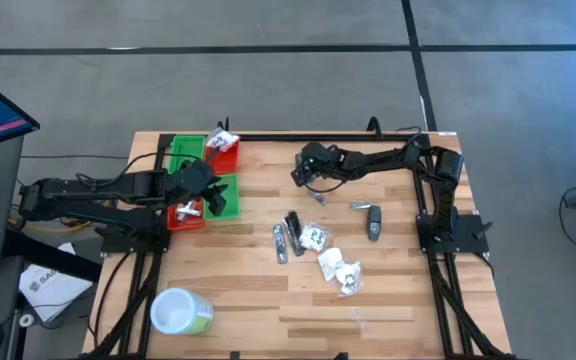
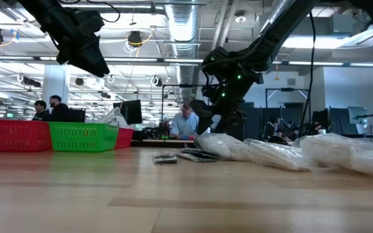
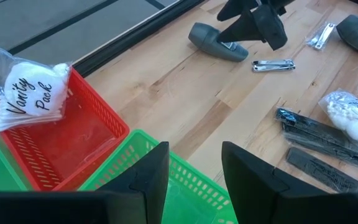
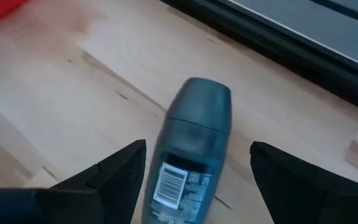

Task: Pick & Place Travel size toiletries
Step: Put the left gray deodorant into the top green bin

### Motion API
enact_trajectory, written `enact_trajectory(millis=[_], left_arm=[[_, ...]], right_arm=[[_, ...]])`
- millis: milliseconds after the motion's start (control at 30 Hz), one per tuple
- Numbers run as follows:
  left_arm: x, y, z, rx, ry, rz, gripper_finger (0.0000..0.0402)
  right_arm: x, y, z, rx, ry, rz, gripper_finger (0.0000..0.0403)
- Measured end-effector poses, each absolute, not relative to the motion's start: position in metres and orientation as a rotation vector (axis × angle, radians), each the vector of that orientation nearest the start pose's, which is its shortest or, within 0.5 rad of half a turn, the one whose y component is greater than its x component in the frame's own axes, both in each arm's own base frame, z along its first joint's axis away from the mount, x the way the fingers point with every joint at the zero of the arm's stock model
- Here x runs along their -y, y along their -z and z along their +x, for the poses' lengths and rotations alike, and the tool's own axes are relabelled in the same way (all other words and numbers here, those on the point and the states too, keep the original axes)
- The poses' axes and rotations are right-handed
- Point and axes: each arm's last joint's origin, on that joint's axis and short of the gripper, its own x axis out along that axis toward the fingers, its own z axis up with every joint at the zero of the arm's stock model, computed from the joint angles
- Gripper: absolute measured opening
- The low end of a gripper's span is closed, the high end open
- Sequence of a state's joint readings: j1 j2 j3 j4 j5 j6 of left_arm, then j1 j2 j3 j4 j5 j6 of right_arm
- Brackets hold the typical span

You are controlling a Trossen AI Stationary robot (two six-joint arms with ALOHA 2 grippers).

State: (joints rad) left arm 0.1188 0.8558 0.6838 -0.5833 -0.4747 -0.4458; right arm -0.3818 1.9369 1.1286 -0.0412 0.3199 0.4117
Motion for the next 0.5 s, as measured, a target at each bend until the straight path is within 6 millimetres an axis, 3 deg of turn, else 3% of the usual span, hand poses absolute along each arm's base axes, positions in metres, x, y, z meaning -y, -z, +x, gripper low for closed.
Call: enact_trajectory(millis=[500], left_arm=[[-0.033,-0.256,0.164,-0.611,-0.723,-0.275,0.0140]], right_arm=[[0.143,-0.125,0.363,-0.740,0.848,0.484,0.0276]])
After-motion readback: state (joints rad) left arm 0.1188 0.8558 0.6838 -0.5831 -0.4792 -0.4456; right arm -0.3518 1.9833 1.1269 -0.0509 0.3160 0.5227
